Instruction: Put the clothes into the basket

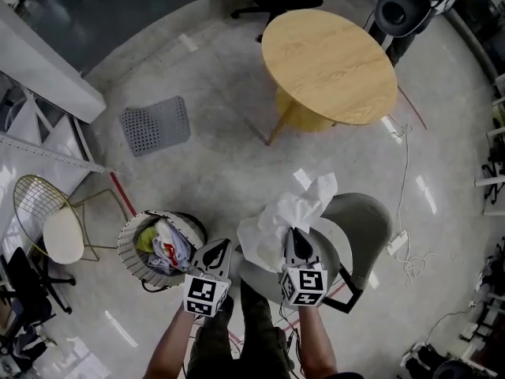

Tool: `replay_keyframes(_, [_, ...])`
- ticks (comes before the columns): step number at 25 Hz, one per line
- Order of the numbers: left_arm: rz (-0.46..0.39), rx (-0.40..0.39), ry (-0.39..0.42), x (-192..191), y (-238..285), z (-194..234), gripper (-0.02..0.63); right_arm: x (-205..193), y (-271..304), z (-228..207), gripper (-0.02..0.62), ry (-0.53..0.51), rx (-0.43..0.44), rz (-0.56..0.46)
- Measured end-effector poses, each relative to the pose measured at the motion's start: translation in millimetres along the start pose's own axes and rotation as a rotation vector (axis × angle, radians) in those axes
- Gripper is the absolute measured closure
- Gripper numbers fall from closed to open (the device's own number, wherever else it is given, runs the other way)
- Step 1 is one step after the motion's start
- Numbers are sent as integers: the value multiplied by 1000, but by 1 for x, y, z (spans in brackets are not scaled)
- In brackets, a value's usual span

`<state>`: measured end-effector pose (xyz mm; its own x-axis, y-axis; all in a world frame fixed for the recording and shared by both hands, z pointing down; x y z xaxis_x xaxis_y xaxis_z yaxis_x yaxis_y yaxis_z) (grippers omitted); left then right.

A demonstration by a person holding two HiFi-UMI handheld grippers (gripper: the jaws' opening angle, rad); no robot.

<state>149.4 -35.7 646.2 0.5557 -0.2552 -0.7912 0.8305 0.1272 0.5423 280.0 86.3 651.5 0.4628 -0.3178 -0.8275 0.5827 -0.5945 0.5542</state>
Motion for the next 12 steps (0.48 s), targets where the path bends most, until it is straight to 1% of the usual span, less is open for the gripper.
replay_keyframes(7, [-91,27,47,47,-49,-7,598,74,-45,29,561,-35,42,-134])
replay_keyframes(12, [-160,74,78,78,-90,-6,598,117,-79,55,561,-50,90,-211])
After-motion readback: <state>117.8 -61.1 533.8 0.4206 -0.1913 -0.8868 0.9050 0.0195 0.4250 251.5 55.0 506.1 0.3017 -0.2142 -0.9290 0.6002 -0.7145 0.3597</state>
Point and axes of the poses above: the fingertips, and each gripper's own axes: y forward along the fingers, z to its left, x out of its top, the point moved 1 cm from there along -y, backward along the fingers, and after that the axes turned 8 degrees about -x, right-handed, at the moved point
